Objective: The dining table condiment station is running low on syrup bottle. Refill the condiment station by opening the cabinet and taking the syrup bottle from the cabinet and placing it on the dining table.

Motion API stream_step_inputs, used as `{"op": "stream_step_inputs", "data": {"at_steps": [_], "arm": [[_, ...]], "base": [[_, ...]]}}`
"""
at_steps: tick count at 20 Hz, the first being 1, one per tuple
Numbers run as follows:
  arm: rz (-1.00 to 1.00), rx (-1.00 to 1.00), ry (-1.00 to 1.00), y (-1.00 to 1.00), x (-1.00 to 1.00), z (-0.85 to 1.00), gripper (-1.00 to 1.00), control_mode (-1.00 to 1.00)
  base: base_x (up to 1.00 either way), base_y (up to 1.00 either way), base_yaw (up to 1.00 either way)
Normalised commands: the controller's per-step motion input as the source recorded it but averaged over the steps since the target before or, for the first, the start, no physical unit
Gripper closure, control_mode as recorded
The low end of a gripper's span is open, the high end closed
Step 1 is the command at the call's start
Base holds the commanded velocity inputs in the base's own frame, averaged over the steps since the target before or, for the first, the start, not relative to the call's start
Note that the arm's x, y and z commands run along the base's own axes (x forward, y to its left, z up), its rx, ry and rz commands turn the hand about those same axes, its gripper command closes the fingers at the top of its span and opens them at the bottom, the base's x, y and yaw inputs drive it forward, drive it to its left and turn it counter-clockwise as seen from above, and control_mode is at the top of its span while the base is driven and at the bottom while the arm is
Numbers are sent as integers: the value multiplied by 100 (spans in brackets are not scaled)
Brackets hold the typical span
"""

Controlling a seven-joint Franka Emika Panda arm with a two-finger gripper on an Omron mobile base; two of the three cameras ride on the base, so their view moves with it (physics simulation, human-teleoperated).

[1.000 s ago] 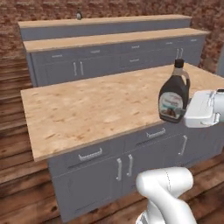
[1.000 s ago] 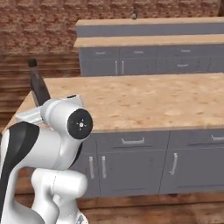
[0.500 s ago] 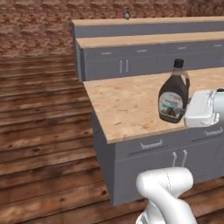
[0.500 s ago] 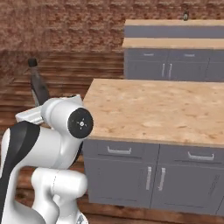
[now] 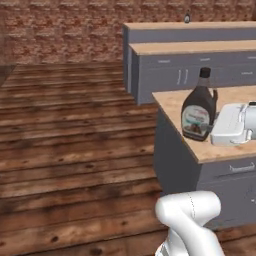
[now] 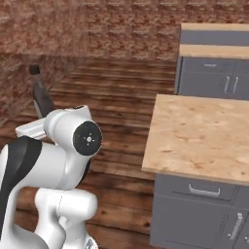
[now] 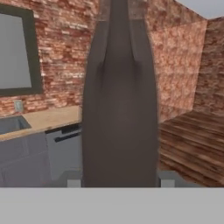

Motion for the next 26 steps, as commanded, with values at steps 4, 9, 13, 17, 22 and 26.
{"op": "stream_step_inputs", "data": {"at_steps": [4,9,13,17,22,26], "arm": [[0,0,0,0,0,0,100,100],[0,0,0,0,0,0,100,100],[0,0,0,0,0,0,100,100],[0,0,0,0,0,0,100,100],[0,0,0,0,0,0,100,100],[0,0,0,0,0,0,100,100]], "base": [[99,98,10],[100,54,-1],[100,25,-18],[100,15,-33],[100,25,-40],[100,47,-36]]}}
